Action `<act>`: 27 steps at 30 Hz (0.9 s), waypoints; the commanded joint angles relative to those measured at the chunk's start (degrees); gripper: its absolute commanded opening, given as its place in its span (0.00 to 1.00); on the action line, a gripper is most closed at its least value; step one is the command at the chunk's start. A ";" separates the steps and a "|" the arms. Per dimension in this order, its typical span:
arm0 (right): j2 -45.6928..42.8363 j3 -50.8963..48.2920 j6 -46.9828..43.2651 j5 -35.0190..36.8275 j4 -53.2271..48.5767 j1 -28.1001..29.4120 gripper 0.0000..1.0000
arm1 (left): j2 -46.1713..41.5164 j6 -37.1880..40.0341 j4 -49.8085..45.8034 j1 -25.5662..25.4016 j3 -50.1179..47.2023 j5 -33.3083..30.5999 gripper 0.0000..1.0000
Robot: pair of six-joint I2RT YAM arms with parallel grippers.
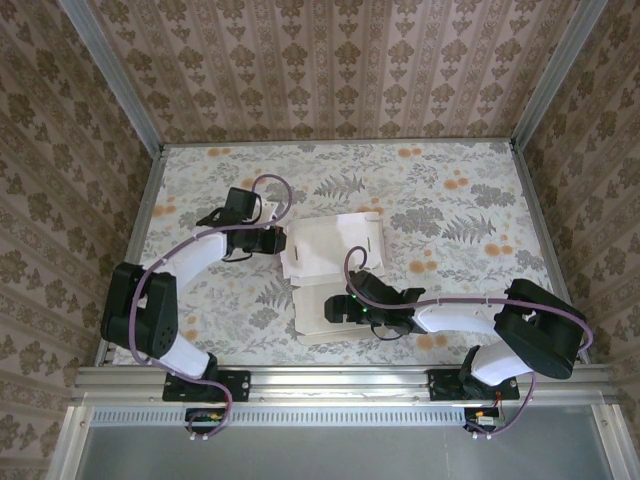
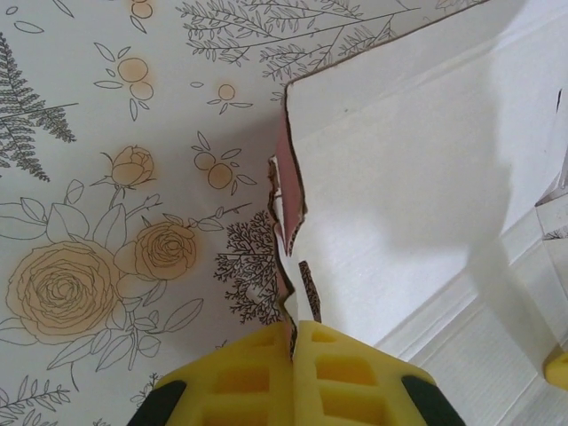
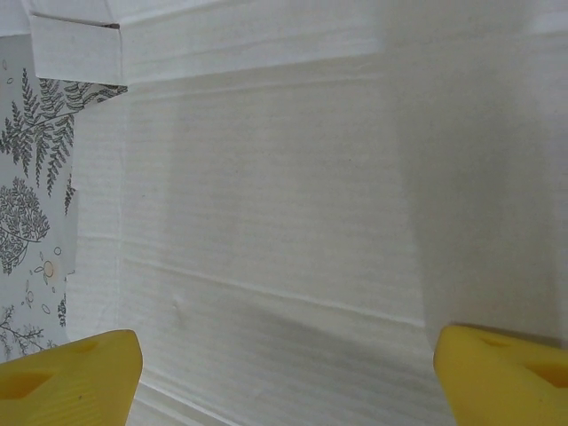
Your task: Fold the paper box
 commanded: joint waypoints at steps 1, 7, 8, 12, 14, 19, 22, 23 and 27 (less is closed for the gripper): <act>-0.47 -1.84 1.60 2.94 -3.41 -0.07 0.86 | -1.88 0.17 0.46 -1.65 -2.84 -1.54 0.03; -0.83 -2.08 1.66 3.12 -3.25 0.02 0.68 | -4.89 -0.41 6.40 -4.09 -7.78 -2.58 0.03; -0.72 -2.09 1.80 3.12 -3.18 0.09 0.64 | -5.59 -0.72 7.48 -4.37 -8.47 -2.91 0.02; 0.21 -1.79 2.68 3.94 -3.38 0.71 0.47 | -8.51 -1.48 10.66 -7.49 -10.82 -4.70 0.02; 0.94 -1.34 3.67 5.51 -4.25 1.48 0.40 | -9.85 -1.58 12.20 -8.09 -12.03 -4.99 0.01; 1.96 -0.13 7.53 9.92 -6.50 3.21 0.24 | -12.72 -0.64 12.98 -9.80 -14.90 -8.80 0.02; 2.20 -0.23 9.28 11.57 -6.58 3.86 0.17 | -14.23 -0.24 11.30 -9.99 -16.15 -11.73 0.02; 2.25 -0.25 9.60 11.94 -6.59 4.03 0.16 | -14.80 -0.06 10.62 -10.08 -16.44 -12.58 0.02; 2.01 -0.52 10.29 13.09 -6.59 4.50 0.12 | -16.63 -0.25 9.18 -10.97 -17.79 -14.80 0.03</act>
